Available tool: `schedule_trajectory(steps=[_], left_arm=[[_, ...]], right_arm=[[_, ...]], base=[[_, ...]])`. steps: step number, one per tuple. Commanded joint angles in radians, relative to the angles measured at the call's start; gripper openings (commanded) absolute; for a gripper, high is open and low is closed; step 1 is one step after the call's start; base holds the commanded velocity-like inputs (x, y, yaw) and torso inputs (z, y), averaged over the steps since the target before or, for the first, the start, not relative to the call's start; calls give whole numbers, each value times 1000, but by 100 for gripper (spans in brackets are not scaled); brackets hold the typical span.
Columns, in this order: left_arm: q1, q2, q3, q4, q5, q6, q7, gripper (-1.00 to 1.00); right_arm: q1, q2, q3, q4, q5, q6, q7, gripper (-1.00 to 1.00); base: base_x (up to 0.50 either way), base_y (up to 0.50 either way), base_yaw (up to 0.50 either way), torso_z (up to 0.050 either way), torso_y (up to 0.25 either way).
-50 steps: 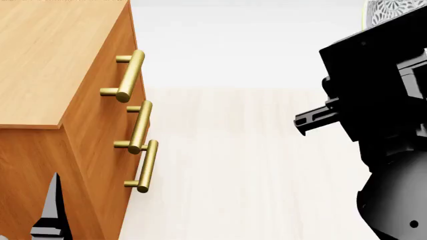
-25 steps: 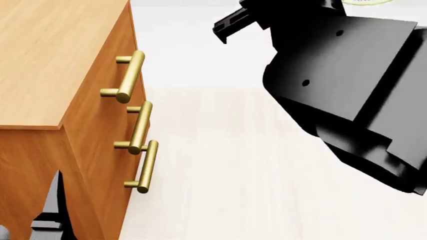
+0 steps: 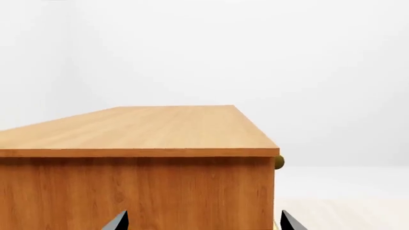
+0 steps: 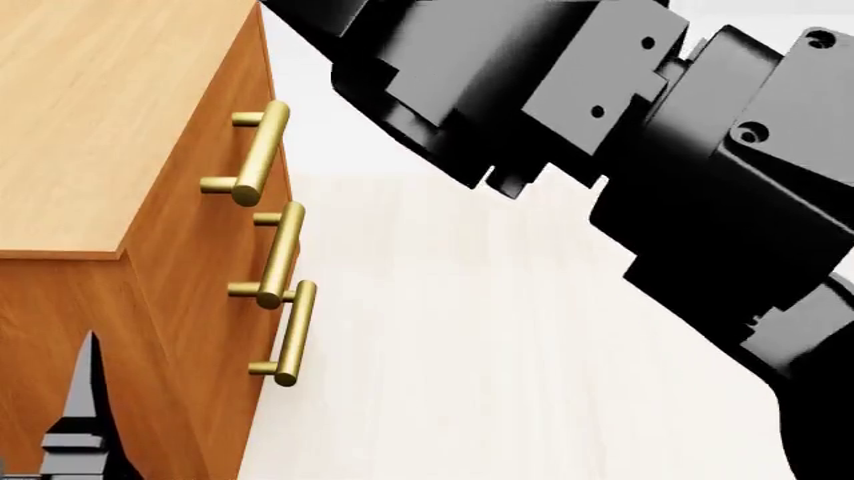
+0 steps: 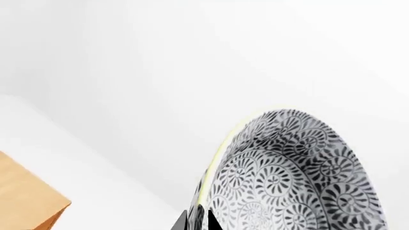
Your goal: Close the top drawer of the cabinet and put the bowl on top of it.
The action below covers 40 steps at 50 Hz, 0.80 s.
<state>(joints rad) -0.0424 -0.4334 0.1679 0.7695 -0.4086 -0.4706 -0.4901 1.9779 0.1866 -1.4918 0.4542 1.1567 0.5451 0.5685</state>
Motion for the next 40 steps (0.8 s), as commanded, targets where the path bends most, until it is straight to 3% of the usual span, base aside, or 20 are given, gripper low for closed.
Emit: schedule_trajectory(steps=[1, 9, 40], left_arm=[[-18, -5, 12, -4, 9, -14, -7, 100], [-32, 0, 24, 3, 13, -35, -21, 100], [-53, 3, 27, -54, 17, -17, -23, 100]], right_arm=[[14, -181, -3, 208, -60, -25, -80, -100], [31, -187, -56, 130, 16, -63, -38, -100], [-26, -187, -61, -9, -74, -116, -89, -100]], base=[[0, 0, 0, 0, 250], [0, 0, 0, 0, 232], [0, 0, 0, 0, 0]])
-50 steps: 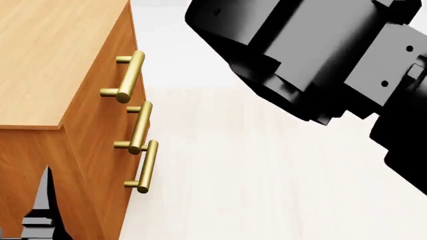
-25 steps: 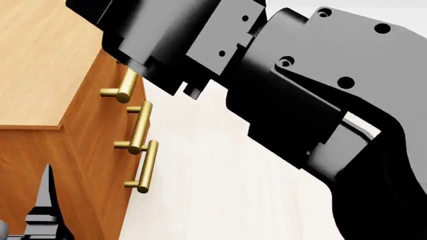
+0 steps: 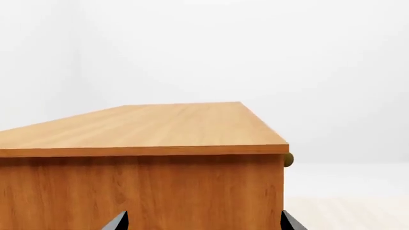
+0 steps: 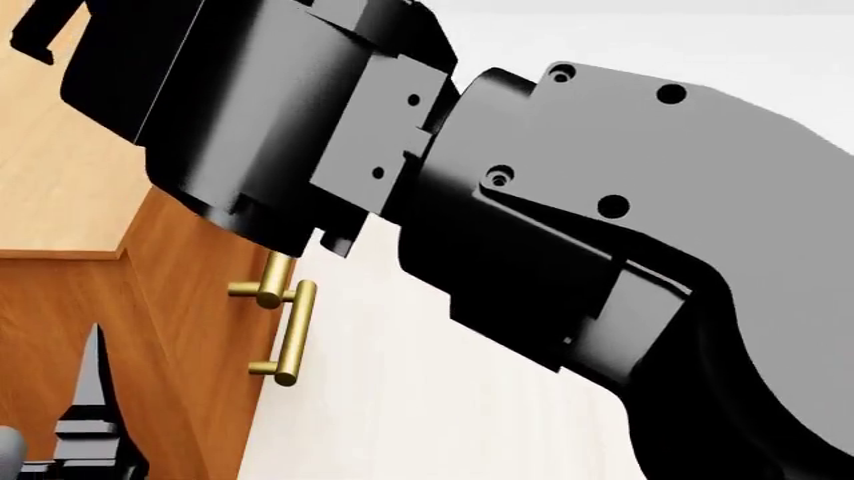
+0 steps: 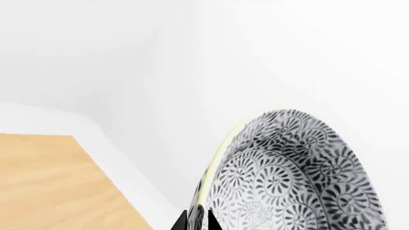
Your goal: Close the top drawer of the cabinet and put the bowl on top of it.
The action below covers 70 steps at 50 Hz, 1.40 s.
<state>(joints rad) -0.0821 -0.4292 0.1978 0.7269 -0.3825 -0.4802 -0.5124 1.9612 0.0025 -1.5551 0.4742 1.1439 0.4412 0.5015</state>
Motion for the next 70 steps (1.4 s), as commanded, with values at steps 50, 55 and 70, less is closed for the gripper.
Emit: schedule_trajectory(steps=[50, 55, 70], left_arm=[[-70, 1, -11, -93, -48, 10, 27, 100], [-66, -3, -18, -76, -58, 4, 21, 100], [-65, -6, -14, -61, -63, 3, 17, 100]], right_arm=[[-268, -3, 4, -184, -313, -32, -165, -100], [-271, -3, 4, -202, -312, -24, -162, -100], [-269, -3, 4, -229, -322, -10, -180, -100]], base=[[0, 0, 0, 0, 0], [0, 0, 0, 0, 0], [0, 0, 0, 0, 1]])
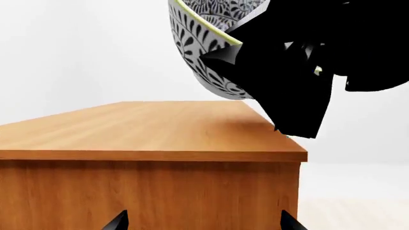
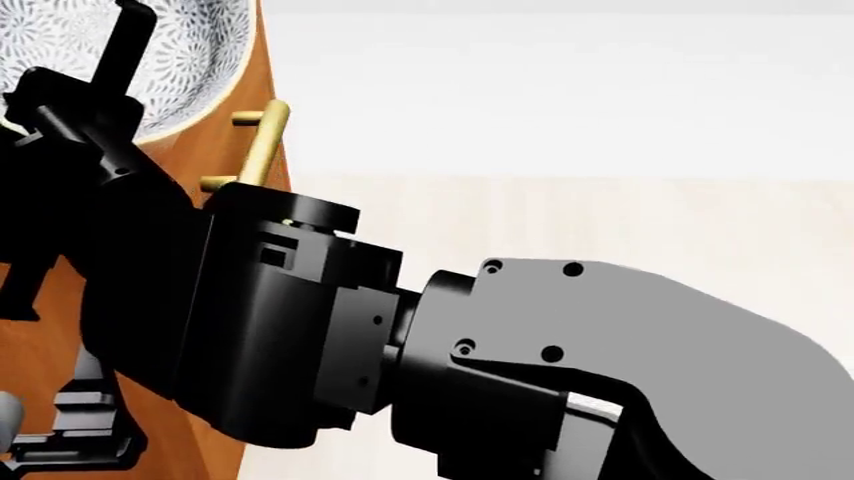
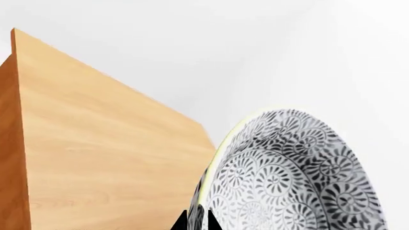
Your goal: Close the top drawer of the cabinet and put the bowl on top of it.
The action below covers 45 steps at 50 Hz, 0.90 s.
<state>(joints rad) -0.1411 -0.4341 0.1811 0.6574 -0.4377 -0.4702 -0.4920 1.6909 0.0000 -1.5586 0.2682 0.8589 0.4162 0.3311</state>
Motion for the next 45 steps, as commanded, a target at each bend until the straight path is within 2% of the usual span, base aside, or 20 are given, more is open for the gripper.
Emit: schedule_trajectory(steps=[1, 18, 21, 22, 35, 36, 45], left_arm=[[-7, -1, 3, 11, -8, -9, -5, 100], [13, -11, -12, 29, -21, 2, -9, 100], [20, -12, -16, 30, -23, 9, -8, 100], [23, -13, -18, 29, -23, 13, -7, 100], [22, -14, -26, 20, -35, 23, -4, 100], [21, -14, -29, 23, -38, 22, -6, 100], [34, -13, -28, 9, -33, 49, 3, 100]], right_arm=[[3, 0, 8, -22, -34, 19, -8, -100], [6, 0, 8, -51, 2, 31, -14, -100], [6, 0, 7, -47, 60, 21, -23, -100], [12, 0, 8, -33, 141, 17, -26, -100], [24, 0, 7, -45, 115, 106, 10, -100], [29, 0, 7, -50, 115, 108, 13, 100], [130, 0, 7, -95, 155, 110, 65, 100]], base=[[0, 0, 0, 0, 0], [0, 0, 0, 0, 1], [0, 0, 0, 0, 0], [0, 0, 0, 0, 0], [0, 0, 0, 0, 0], [0, 0, 0, 0, 0], [0, 0, 0, 0, 0]])
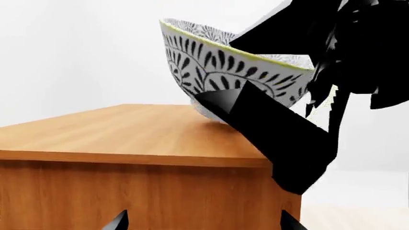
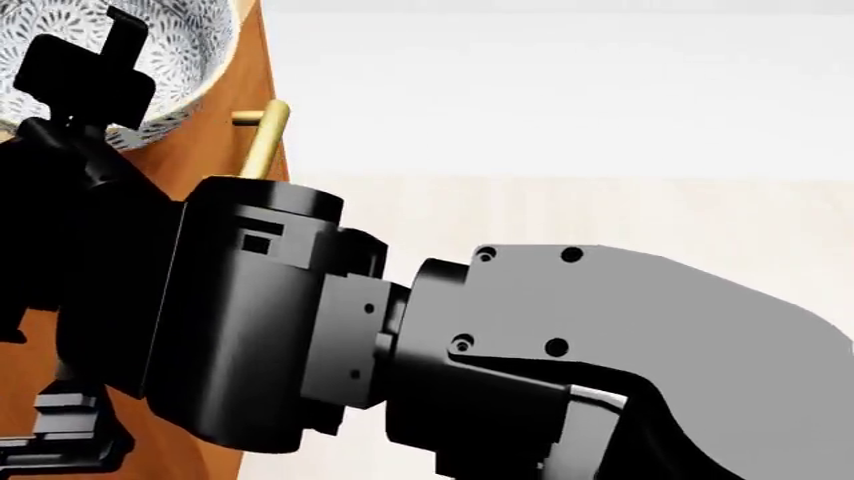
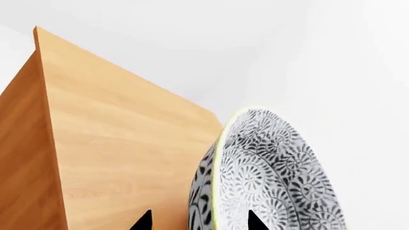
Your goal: Close the top drawer of the cabinet and put the bowl on top of it.
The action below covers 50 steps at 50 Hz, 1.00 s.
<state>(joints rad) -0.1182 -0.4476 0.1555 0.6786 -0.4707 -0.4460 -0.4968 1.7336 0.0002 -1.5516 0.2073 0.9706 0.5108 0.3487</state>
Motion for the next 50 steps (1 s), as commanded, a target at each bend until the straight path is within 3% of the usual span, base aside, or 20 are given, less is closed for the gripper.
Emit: schedule_trajectory(steps=[1, 11, 21, 44, 50], left_arm=[[14, 1, -6, -14, -2, 30, 9, 100], [11, -3, -12, -2, -17, 21, 5, 100], [8, -9, -15, 10, -25, 11, -1, 100], [-10, -12, -21, -13, -44, 20, 9, 100], [-1, -12, -17, -17, -39, 33, 14, 100]], right_arm=[[122, 0, 0, -44, 62, 7, 64, 100], [271, 0, -4, -57, 155, -23, 130, 100], [506, 0, -5, 80, 233, -51, 147, 100], [505, 1, -10, 568, -50, 95, 24, 100], [495, 178, -18, 329, -11, 202, 136, 100]], base=[[0, 0, 0, 0, 0], [0, 0, 0, 0, 0], [0, 0, 0, 0, 0], [0, 0, 0, 0, 0], [0, 0, 0, 0, 0]])
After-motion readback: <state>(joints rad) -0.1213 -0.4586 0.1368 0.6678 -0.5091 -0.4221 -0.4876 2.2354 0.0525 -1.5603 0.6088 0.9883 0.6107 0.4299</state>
